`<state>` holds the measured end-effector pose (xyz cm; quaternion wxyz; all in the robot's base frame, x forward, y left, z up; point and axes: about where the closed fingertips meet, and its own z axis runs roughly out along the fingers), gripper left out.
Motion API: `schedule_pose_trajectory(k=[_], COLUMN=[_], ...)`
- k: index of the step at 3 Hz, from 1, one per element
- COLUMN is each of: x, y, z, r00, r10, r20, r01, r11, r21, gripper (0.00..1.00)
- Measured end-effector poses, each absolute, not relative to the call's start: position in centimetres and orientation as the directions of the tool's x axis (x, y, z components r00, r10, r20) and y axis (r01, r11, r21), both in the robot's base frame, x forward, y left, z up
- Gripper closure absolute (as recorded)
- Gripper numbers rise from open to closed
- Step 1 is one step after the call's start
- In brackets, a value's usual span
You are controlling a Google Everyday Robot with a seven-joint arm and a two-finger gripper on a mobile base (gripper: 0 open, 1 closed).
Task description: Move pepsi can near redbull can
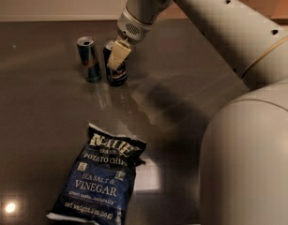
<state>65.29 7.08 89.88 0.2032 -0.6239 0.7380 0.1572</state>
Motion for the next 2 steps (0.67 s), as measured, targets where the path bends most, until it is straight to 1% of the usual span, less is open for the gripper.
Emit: schedule_pose_trajectory(k=[2], x=[65.16], y=[8.14], z=[88.74], r00=[-0.142], r10=[-0.857], r20=[-0.496], r01=[-0.986], r11=[0.166], r21=[-0.004], gripper=[0.34])
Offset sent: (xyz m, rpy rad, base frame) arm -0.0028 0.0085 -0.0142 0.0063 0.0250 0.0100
